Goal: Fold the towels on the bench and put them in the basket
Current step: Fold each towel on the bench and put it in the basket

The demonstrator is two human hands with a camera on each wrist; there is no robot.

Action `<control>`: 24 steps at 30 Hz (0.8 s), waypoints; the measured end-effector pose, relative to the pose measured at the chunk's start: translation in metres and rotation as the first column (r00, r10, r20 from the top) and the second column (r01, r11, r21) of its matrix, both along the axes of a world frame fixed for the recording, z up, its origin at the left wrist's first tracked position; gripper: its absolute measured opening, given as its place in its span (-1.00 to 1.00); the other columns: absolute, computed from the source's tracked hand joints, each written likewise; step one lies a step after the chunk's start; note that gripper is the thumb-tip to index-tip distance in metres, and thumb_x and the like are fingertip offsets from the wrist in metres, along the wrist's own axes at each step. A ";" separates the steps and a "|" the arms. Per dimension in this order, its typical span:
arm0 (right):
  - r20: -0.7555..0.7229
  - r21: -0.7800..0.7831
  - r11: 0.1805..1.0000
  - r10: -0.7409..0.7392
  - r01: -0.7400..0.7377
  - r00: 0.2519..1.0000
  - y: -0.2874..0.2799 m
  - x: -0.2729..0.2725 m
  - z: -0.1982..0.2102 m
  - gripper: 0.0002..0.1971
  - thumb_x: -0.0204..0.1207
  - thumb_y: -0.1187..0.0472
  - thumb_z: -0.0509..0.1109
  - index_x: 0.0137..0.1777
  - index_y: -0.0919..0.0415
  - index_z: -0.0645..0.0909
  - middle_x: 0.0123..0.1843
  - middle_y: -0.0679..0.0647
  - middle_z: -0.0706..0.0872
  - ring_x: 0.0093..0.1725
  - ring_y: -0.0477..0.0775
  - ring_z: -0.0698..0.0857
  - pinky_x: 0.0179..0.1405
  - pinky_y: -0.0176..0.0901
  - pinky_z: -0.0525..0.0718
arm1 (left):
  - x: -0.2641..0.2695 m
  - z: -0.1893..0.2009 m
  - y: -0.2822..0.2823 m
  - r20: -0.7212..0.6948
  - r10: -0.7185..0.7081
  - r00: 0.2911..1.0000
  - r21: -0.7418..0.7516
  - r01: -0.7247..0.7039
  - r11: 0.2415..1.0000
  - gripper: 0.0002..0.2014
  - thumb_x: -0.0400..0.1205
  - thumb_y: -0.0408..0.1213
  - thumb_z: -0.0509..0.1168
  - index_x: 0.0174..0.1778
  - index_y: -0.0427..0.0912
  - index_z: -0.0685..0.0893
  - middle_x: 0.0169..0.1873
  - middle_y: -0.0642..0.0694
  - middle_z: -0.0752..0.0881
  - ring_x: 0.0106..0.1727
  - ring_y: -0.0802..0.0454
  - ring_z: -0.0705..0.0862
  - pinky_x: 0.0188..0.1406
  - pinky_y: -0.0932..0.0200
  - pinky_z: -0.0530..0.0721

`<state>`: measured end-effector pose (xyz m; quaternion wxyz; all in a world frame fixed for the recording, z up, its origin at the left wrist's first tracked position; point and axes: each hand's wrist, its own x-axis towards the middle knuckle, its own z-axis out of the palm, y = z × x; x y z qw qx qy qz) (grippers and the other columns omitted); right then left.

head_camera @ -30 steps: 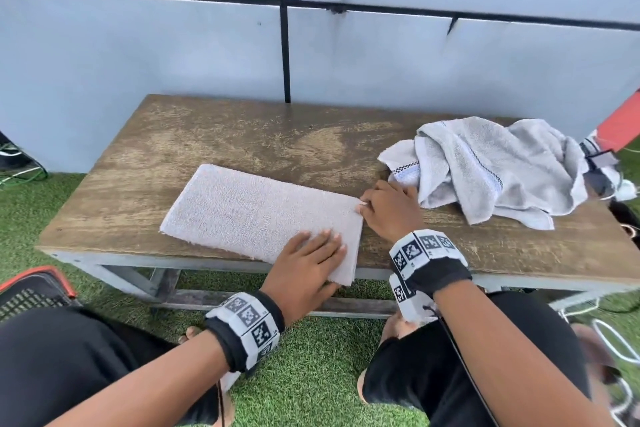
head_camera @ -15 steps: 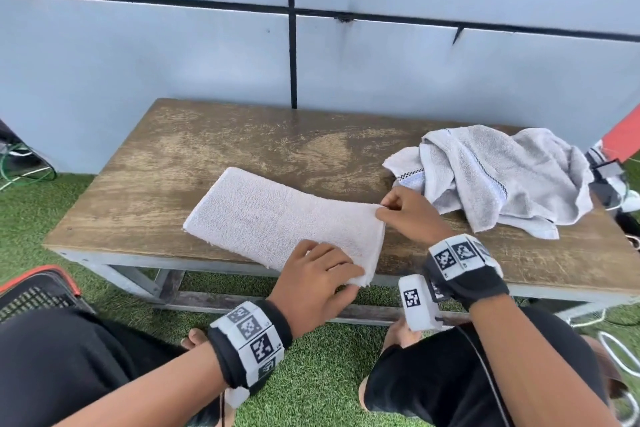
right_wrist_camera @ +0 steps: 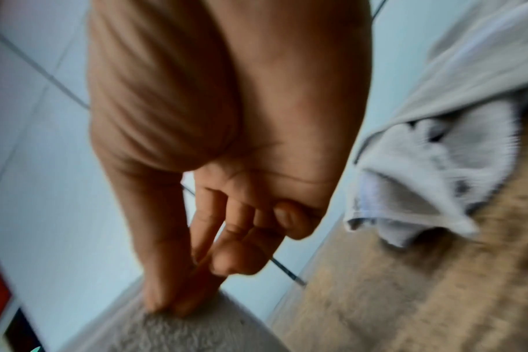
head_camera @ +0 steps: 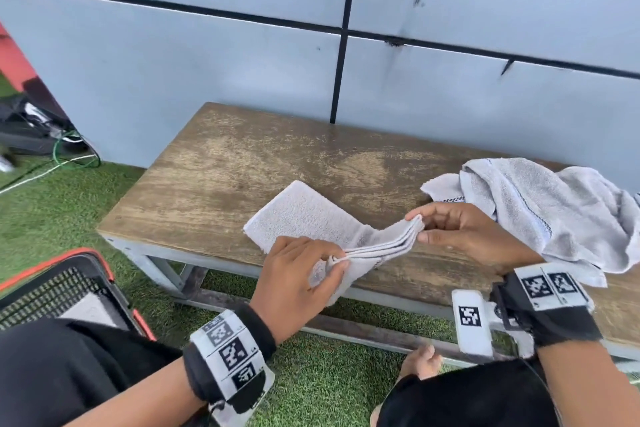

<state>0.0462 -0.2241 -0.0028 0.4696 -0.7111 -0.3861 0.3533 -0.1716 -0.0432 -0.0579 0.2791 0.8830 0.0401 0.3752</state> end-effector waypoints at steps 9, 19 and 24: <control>0.155 -0.064 0.992 0.114 -0.105 0.981 0.109 0.014 0.020 -0.79 0.44 0.13 0.42 0.04 0.13 0.71 -0.02 -0.03 0.79 -0.01 -0.15 0.71 0.07 -0.40 0.58 | -0.010 -0.006 0.061 -0.158 0.184 0.970 -0.336 -0.228 0.914 -0.92 0.63 -0.06 0.28 -0.08 0.08 0.51 -0.23 0.18 0.69 -0.20 0.35 0.64 -0.24 0.43 0.57; 0.308 -0.348 0.932 0.217 -0.102 0.926 0.222 0.024 -0.029 -0.93 0.56 0.13 0.37 -0.06 0.08 0.65 -0.01 0.01 0.75 -0.02 -0.03 0.71 0.05 -0.24 0.61 | -0.005 -0.038 0.114 -0.374 0.305 0.876 -0.267 -0.416 0.869 -0.92 0.66 -0.12 0.17 -0.14 0.04 0.44 -0.36 0.07 0.65 -0.31 -0.01 0.62 -0.11 -0.15 0.62; 0.425 -0.419 0.907 0.229 -0.033 0.876 0.232 0.022 -0.041 -0.84 0.55 0.03 0.36 0.01 0.08 0.66 0.01 -0.04 0.74 0.03 -0.01 0.70 0.08 -0.11 0.63 | 0.001 -0.041 0.120 -0.472 0.371 0.799 -0.173 -0.497 0.850 -0.91 0.68 -0.12 0.14 -0.11 -0.02 0.46 -0.15 0.06 0.57 -0.08 0.03 0.50 0.09 -0.03 0.50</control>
